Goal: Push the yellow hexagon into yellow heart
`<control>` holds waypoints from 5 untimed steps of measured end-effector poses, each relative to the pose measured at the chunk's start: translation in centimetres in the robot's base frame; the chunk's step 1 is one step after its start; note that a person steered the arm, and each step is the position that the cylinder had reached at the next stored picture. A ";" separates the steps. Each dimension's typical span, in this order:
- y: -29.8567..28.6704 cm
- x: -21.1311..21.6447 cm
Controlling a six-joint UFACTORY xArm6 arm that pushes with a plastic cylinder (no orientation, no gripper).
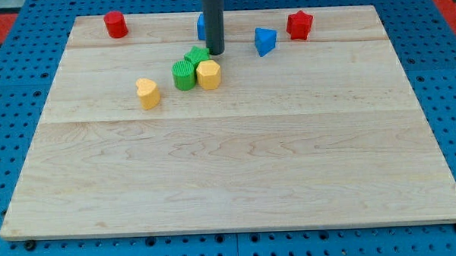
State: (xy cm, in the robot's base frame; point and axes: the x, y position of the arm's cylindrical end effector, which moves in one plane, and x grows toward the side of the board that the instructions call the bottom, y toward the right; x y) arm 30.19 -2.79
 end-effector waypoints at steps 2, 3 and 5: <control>1.9 2.2; 2.3 5.1; 1.2 7.2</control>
